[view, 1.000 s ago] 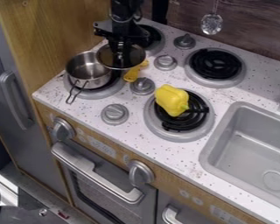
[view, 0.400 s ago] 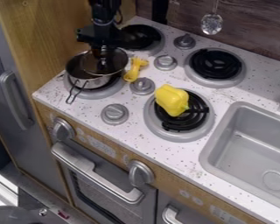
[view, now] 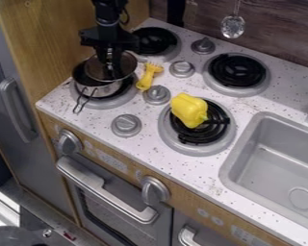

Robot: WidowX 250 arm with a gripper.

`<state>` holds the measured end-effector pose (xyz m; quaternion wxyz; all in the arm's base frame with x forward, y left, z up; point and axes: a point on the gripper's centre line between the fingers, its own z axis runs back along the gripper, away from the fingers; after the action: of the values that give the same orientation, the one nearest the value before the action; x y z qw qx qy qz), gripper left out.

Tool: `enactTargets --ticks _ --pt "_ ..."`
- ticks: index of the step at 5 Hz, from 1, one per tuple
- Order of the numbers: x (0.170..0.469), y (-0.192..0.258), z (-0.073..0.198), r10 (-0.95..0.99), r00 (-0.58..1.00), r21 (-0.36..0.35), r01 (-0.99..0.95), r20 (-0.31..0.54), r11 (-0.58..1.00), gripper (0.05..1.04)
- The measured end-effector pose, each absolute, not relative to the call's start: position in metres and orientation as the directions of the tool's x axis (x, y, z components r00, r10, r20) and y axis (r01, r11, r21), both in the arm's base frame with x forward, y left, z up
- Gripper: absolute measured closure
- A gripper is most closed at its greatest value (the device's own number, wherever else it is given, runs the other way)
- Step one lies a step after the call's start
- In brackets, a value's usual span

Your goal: Put the silver lid on the silver pan

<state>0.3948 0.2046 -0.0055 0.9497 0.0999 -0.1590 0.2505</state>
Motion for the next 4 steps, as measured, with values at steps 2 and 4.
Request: enactTargets --ticks 2,4 --pt "0.379 0.214 -0.009 0.458 0.826 0.13 -0.52 0.329 0.844 0.765" --pt "0.38 0.2 -0.008 0.384 0.884 0.128 -0.428 0.267 0.895 0.182"
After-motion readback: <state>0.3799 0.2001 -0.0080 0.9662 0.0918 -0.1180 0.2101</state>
